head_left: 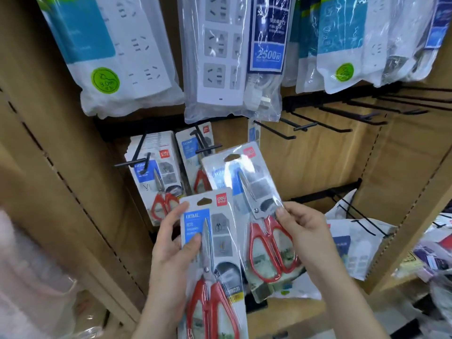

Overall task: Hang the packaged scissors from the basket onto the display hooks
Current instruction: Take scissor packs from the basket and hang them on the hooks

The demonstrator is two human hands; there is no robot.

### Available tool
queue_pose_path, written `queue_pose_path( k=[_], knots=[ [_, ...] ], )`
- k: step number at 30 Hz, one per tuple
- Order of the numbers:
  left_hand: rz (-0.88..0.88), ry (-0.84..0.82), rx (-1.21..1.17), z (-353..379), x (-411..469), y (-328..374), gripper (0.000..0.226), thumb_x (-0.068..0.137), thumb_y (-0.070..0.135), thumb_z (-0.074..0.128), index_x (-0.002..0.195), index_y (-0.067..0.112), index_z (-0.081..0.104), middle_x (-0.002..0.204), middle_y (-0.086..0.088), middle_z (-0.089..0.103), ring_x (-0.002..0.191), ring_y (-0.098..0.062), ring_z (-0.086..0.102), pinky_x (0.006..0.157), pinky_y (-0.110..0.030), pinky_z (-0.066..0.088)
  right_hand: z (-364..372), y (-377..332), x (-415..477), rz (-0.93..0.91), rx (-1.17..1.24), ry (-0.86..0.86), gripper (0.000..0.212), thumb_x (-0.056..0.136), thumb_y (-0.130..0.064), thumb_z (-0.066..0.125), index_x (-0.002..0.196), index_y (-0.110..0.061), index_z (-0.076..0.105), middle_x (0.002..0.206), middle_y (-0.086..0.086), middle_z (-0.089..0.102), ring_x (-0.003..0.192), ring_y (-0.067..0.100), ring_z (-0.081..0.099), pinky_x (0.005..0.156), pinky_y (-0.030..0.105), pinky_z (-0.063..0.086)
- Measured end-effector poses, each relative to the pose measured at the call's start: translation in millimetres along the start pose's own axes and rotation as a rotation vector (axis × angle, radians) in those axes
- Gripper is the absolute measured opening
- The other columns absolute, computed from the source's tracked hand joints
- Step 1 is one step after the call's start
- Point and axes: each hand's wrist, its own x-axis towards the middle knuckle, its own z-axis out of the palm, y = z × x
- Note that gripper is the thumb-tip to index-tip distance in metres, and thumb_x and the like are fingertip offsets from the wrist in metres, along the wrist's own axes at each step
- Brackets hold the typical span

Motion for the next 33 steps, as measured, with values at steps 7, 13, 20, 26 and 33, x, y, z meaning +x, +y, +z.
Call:
queue_pose_path(
  k=[7, 13, 20, 26, 33],
  knots=[
    [0.021, 0.007, -0.004, -3.8, -4.2, 10.6, 0.05, 0.077, 0.008, 0.059, 0.12, 0.034, 0.06, 0.11, -0.014, 0.073, 0.103, -0.036, 0.069, 0.085, -0.055, 0.055, 27.0, -6.6, 9.2, -0.007, -0.025, -0.044, 0.021, 0.099, -0.012, 0.056, 0.094, -0.017, 0.076, 0.085, 0.01, 0.077, 0.083, 0.03, 0.071, 0.085, 0.05, 0.055],
    [0.06, 0.003, 0.032, -5.9, -8.6, 10.6, 0.051, 0.079, 0.002, 0.058, 0.123, 0.029, 0.059, 0.102, -0.017, 0.074, 0.097, -0.034, 0.071, 0.079, -0.049, 0.06, 35.6, -9.4, 2.6, -0.064, -0.098, -0.062, 0.02, 0.099, -0.014, 0.056, 0.094, -0.019, 0.075, 0.084, 0.002, 0.077, 0.082, 0.024, 0.073, 0.083, 0.046, 0.058],
    [0.041, -0.023, 0.083, -12.9, -12.3, 14.9, 0.048, 0.089, -0.002, 0.055, 0.123, 0.031, 0.058, 0.102, -0.013, 0.075, 0.095, -0.027, 0.073, 0.064, -0.033, 0.061, 51.9, -6.5, -11.1, -0.083, -0.094, 0.031, 0.023, 0.099, -0.018, 0.057, 0.084, -0.023, 0.075, 0.081, -0.001, 0.077, 0.084, 0.026, 0.071, 0.083, 0.048, 0.057],
    [0.054, -0.083, 0.19, -19.8, -13.1, 22.4, 0.045, 0.085, 0.009, 0.061, 0.119, 0.038, 0.062, 0.112, -0.007, 0.073, 0.108, -0.028, 0.068, 0.088, -0.049, 0.057, 58.5, -5.4, -23.0, -0.02, -0.004, 0.066, 0.028, 0.099, -0.016, 0.056, 0.082, -0.022, 0.076, 0.083, 0.001, 0.077, 0.083, 0.022, 0.072, 0.076, 0.037, 0.055],
    [0.054, -0.225, 0.244, -24.0, -19.1, 34.9, 0.047, 0.083, 0.008, 0.063, 0.118, 0.038, 0.064, 0.112, -0.01, 0.073, 0.106, -0.03, 0.069, 0.092, -0.051, 0.054, 66.6, -12.0, -26.2, 0.043, 0.017, 0.051, 0.028, 0.099, -0.018, 0.055, 0.079, -0.016, 0.074, 0.082, 0.02, 0.072, 0.069, 0.025, 0.056, 0.065, 0.039, 0.042]
  ],
)
